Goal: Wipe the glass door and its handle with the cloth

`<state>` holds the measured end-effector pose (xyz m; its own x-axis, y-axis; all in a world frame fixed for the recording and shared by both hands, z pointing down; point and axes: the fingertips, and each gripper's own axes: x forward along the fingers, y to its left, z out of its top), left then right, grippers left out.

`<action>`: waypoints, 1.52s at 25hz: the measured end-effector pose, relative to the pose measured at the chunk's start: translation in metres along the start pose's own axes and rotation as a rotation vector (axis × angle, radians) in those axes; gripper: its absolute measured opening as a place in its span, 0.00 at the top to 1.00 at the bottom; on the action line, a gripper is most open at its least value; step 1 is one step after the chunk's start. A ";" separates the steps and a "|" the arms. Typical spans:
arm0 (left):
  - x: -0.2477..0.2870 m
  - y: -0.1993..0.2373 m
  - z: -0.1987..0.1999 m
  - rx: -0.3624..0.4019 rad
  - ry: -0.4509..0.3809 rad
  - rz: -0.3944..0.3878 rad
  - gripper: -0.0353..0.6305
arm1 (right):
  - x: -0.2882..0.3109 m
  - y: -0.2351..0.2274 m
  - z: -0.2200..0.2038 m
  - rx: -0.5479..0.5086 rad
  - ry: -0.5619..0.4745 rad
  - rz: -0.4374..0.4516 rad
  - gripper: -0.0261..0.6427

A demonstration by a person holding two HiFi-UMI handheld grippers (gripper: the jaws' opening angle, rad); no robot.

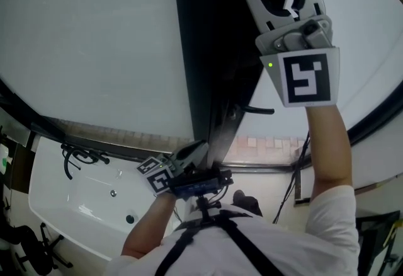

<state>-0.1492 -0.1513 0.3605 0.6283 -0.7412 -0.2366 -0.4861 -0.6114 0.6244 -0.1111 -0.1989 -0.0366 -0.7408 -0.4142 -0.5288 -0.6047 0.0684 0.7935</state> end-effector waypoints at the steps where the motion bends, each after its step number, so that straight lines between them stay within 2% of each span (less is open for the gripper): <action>1: -0.001 0.001 0.002 0.001 -0.008 0.007 0.96 | -0.002 0.003 -0.001 0.009 -0.002 0.002 0.82; 5: -0.001 0.007 0.002 -0.015 -0.045 0.023 0.96 | -0.013 0.016 -0.010 0.021 -0.004 0.024 0.82; 11: 0.019 -0.009 -0.020 -0.031 -0.074 0.055 0.96 | -0.046 0.025 -0.017 0.014 -0.038 0.056 0.82; 20: 0.028 -0.015 -0.035 -0.035 -0.083 0.078 0.96 | -0.061 0.083 -0.029 -0.053 -0.049 0.188 0.82; 29: 0.024 -0.018 -0.043 -0.037 -0.096 0.106 0.96 | -0.095 0.154 -0.050 -0.092 -0.010 0.309 0.82; 38: 0.018 -0.018 -0.046 -0.049 -0.111 0.123 0.96 | -0.111 0.184 -0.060 -0.101 0.016 0.387 0.82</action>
<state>-0.1011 -0.1415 0.3794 0.4933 -0.8375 -0.2350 -0.5236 -0.5017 0.6886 -0.1230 -0.1943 0.1864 -0.9030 -0.3898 -0.1805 -0.2492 0.1332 0.9593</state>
